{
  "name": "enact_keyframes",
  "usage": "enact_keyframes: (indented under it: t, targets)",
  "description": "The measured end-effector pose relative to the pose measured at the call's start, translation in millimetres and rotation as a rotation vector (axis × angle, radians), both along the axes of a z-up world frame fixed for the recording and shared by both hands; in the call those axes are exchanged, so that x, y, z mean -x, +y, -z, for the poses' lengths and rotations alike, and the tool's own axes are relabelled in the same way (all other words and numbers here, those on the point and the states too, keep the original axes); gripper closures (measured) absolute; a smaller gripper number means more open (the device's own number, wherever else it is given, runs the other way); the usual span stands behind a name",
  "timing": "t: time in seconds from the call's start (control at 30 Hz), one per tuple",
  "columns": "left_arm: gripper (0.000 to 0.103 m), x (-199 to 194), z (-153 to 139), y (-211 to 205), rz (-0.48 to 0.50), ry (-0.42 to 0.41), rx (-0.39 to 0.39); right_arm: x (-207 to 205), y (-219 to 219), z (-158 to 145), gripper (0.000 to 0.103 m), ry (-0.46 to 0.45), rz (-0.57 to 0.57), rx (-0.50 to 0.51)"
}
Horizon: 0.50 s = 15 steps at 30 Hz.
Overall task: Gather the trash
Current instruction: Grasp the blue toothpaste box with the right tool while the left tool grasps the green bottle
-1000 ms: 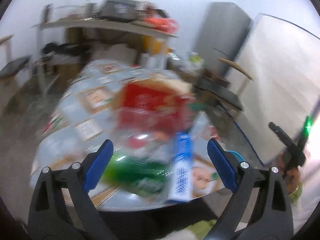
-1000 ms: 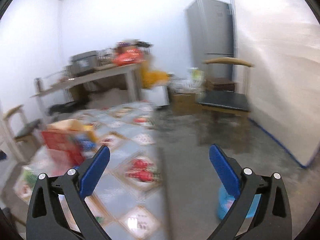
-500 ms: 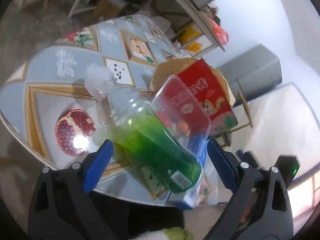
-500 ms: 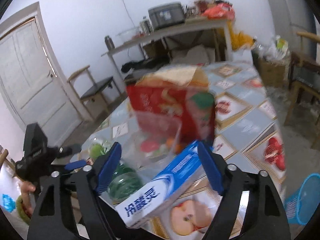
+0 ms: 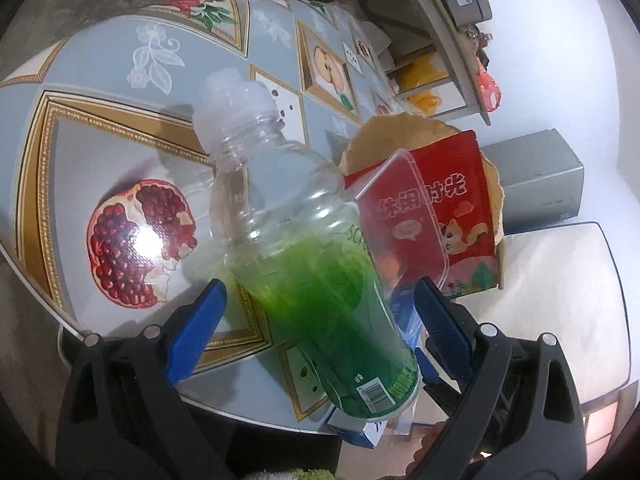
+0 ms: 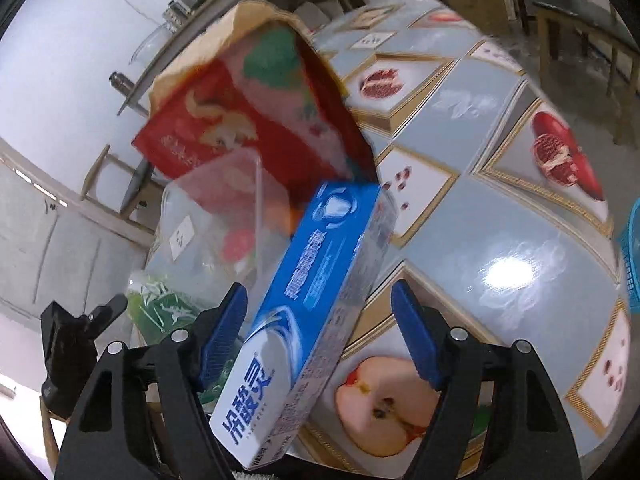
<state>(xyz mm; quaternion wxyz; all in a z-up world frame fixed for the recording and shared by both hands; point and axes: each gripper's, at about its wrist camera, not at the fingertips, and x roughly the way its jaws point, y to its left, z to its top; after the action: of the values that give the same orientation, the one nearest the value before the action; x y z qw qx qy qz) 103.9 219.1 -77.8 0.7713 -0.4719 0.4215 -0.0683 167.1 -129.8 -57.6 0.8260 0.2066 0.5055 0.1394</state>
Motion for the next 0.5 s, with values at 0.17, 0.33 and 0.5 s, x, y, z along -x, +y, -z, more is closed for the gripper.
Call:
enact_keyframes:
  t: [0.17,0.33,0.5]
  targets:
    - [0.019,0,3,-2,-0.010,0.012,0.001,-1,21,9,0.030,0.047,-0.042,0.037]
    - [0.019,3,2,-3,-0.011,0.019,-0.006,-4,30,17,0.034,0.042,-0.036,0.069]
    - [0.020,4,0,-6,-0.017,0.035,-0.032,-2,30,17,0.039,0.037,-0.044,0.069]
